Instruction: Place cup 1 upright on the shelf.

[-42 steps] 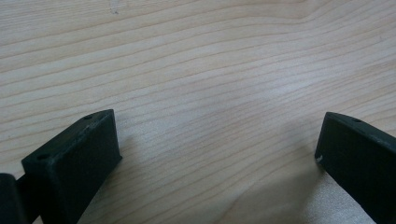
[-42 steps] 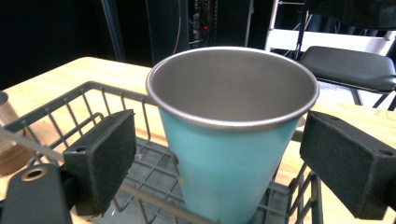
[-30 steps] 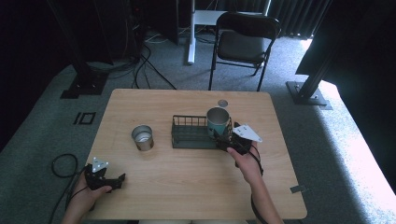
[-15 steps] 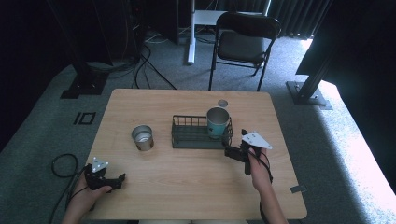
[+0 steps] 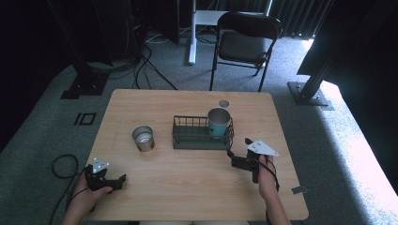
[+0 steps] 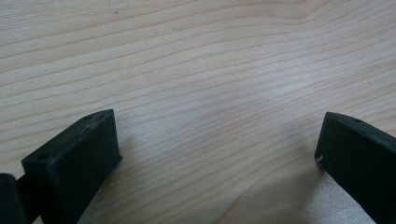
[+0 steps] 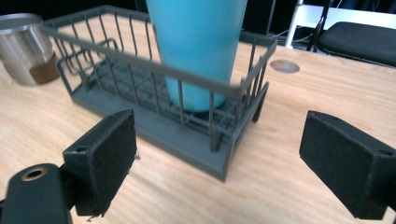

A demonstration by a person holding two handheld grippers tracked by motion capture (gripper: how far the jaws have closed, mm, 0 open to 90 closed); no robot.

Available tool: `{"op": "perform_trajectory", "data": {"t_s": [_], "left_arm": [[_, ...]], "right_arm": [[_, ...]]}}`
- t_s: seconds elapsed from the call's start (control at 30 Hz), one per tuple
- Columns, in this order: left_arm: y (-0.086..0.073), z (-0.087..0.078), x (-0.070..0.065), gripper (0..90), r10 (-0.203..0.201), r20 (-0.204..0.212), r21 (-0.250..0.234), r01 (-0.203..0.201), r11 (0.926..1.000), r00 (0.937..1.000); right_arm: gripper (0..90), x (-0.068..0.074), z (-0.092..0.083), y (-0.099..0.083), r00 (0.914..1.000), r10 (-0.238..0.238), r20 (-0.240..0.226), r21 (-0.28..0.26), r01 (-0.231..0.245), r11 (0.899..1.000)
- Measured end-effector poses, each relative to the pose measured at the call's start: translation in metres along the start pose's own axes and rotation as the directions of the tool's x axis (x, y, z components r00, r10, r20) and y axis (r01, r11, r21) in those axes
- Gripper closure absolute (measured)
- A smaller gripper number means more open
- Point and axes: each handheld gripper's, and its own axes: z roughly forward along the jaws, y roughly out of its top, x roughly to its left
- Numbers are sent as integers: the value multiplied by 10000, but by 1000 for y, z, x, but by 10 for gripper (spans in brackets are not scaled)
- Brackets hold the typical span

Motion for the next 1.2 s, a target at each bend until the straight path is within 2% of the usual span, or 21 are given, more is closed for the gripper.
{"op": "perform_trajectory", "data": {"t_s": [0.07,0.23,0.33,0.63,0.77,0.8,0.93,0.97,1.03,1.07,1.13,1.2], "left_arm": [[0,0,0,3,2,3,0,-2,10000,10000],[0,0,0,3,22,1,17,-22,10000,10000],[0,0,0,3,21,-1,17,-21,10000,10000],[0,0,0,3,22,0,-3,-22,10000,10000],[0,0,0,3,20,1,-3,-20,10000,10000],[0,0,0,3,21,0,-3,-21,10000,10000],[0,0,0,3,22,-1,-2,-22,10000,10000],[0,0,0,3,22,0,-2,-22,10000,10000],[0,0,0,3,23,0,-3,-23,10000,10000],[0,0,0,3,22,1,-2,-22,10000,10000],[0,0,0,3,24,-1,-3,-24,10000,10000],[0,0,0,3,22,1,-2,-22,10000,10000]], "right_arm": [[108,-1,-1,-4,9999,158,-16,107,-158,9998],[107,-8,-5,-14,10000,62,24,470,-63,9989],[108,-11,-7,-18,9999,120,-46,539,-117,9985],[108,-25,-18,-36,9990,-112,-430,1352,169,9907],[108,-29,-23,-41,9986,-77,-529,1577,160,9874],[108,-35,-29,-44,9981,-39,-622,1739,147,9847],[108,-38,-33,-48,9967,-252,-769,1987,401,9792],[108,-40,-36,-52,9953,-409,-875,2201,594,9737],[108,-42,-37,-55,9929,-432,-1111,2445,694,9672],[108,-42,-37,-55,9929,-432,-1111,2445,694,9672],[142,-44,-38,-60,9936,-259,-1101,2756,556,9597],[135,-46,-39,-62,9956,-274,-895,2853,520,9570]]}}
